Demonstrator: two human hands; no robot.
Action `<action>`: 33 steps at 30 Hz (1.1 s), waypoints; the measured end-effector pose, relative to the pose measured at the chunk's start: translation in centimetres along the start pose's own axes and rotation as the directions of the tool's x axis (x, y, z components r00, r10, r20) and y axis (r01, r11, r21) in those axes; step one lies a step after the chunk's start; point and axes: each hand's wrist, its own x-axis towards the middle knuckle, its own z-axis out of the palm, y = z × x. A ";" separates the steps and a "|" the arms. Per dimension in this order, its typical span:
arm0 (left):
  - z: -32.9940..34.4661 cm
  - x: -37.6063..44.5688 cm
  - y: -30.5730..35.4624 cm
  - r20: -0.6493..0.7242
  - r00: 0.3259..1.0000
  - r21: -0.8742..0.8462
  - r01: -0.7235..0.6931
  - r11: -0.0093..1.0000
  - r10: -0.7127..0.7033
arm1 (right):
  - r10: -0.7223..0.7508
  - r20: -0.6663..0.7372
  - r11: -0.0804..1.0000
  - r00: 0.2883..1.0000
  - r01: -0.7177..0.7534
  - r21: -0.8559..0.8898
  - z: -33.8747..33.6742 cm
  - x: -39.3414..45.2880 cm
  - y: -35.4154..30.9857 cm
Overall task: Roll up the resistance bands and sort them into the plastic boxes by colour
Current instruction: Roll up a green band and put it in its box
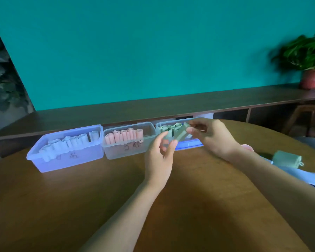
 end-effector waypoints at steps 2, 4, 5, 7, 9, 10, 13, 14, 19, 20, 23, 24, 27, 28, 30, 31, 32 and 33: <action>0.7 0.6 -0.8 -0.033 0.999 0.015 0.011 1.000 -0.010 | 0.013 -0.016 0.999 1.000 -0.014 -0.048 -0.7 1.9 0.7; 1.0 1.4 -1.9 -0.076 0.996 0.040 0.044 0.998 -0.041 | 0.033 -0.006 0.994 0.999 -0.033 -0.102 -0.6 4.0 1.4; 1.0 1.9 -2.4 -0.108 0.993 0.055 0.055 0.997 -0.049 | 0.043 0.002 0.991 0.999 -0.043 -0.124 -0.3 5.1 1.7; 0.9 2.4 -3.3 -0.154 0.987 0.088 0.066 0.994 -0.052 | 0.059 0.046 0.986 0.997 -0.051 -0.160 0.8 7.1 2.0; 0.7 2.8 -3.8 -0.163 0.986 0.107 0.060 0.992 -0.042 | 0.072 0.105 0.974 0.992 -0.047 -0.221 2.2 8.7 2.3; 0.5 2.9 -4.0 -0.162 0.986 0.112 0.056 0.992 -0.037 | 0.074 0.133 0.967 0.988 -0.038 -0.251 2.9 9.3 2.3; 0.1 3.2 -4.5 -0.180 0.983 0.114 0.062 0.992 -0.040 | 0.082 0.216 0.952 0.973 -0.011 -0.307 4.7 10.2 2.7; 0.1 3.4 -4.7 -0.191 0.981 0.113 0.065 0.991 -0.043 | 0.090 0.232 0.947 0.968 -0.011 -0.322 5.3 10.3 2.9; 0.2 3.3 -4.5 -0.175 0.984 0.140 0.043 0.989 -0.017 | 0.115 0.290 0.942 0.950 -0.011 -0.336 6.9 10.5 3.0; 0.2 3.3 -4.5 -0.170 0.985 0.140 0.038 0.989 -0.013 | 0.121 0.292 0.943 0.949 -0.019 -0.331 7.0 10.6 3.0; 0.2 3.4 -4.7 -0.151 0.988 0.130 0.046 0.990 -0.026 | 0.141 0.300 0.938 0.943 -0.030 -0.346 7.2 10.9 2.9; 0.2 3.4 -4.8 -0.144 0.989 0.132 0.042 0.990 -0.023 | 0.143 0.310 0.929 0.940 -0.019 -0.371 7.3 10.9 2.9; 0.3 3.4 -5.0 -0.118 0.993 0.131 0.025 0.991 -0.009 | 0.146 0.317 0.908 0.937 0.001 -0.419 7.7 11.0 2.5; 0.2 3.4 -5.0 -0.109 0.994 0.124 0.021 0.992 -0.008 | 0.153 0.310 0.908 0.938 -0.009 -0.419 7.9 11.0 2.5; 0.2 3.4 -5.1 -0.100 0.995 0.116 0.019 0.993 -0.008 | 0.165 0.298 0.906 0.940 -0.025 -0.422 8.2 11.2 2.3; 0.2 3.4 -5.1 -0.098 0.995 0.114 0.019 0.993 -0.008 | 0.169 0.295 0.906 0.940 -0.030 -0.423 8.4 11.2 2.3; 0.2 3.4 -5.1 -0.098 0.995 0.112 0.018 0.994 -0.007 | 0.172 0.293 0.906 0.940 -0.034 -0.423 8.5 11.3 2.3; 0.2 3.3 -5.1 -0.096 0.995 0.111 0.017 0.994 -0.006 | 0.175 0.290 0.905 0.941 -0.038 -0.423 8.7 11.3 2.3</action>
